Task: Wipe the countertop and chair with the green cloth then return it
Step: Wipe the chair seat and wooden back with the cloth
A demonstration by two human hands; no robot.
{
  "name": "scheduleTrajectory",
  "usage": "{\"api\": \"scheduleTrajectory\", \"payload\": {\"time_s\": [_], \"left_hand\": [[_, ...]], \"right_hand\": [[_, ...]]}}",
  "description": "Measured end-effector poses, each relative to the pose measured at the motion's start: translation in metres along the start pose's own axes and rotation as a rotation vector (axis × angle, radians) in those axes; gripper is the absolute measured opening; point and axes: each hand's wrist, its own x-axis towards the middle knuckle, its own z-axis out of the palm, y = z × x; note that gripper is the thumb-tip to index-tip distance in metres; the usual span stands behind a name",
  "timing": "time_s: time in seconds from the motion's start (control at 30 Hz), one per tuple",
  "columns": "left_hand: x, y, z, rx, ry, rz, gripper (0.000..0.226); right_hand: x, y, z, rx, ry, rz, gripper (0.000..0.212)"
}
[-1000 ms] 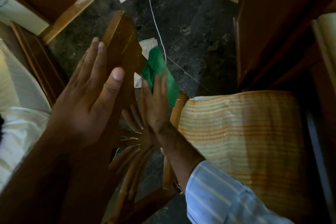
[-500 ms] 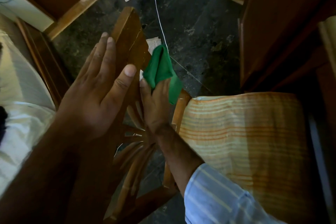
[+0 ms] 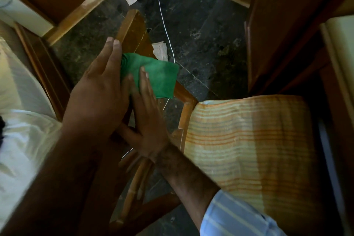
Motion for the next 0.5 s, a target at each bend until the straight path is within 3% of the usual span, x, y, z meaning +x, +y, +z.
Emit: {"api": "scheduleTrajectory", "payload": {"time_s": [0.13,0.27,0.37,0.4,0.5], "left_hand": [[-0.003,0.008,-0.007,0.016,0.058,0.000,0.048],[-0.007,0.013,-0.014,-0.003,0.006,-0.024,0.033],[-0.008,0.016,-0.016,-0.002,0.017,-0.048,0.031],[-0.010,0.016,-0.016,0.000,0.020,-0.048,0.031],[-0.012,0.013,-0.016,0.014,0.010,-0.031,0.036]], "right_hand": [[0.006,0.006,-0.034,0.115,0.008,-0.001,0.057],[0.036,0.017,-0.065,-0.117,0.059,0.129,0.072],[0.065,0.030,-0.083,-0.252,-0.127,0.298,0.084],[0.072,0.033,-0.090,-0.278,-0.194,0.326,0.077],[0.081,0.038,-0.113,-0.363,-0.241,0.388,0.024]]}}
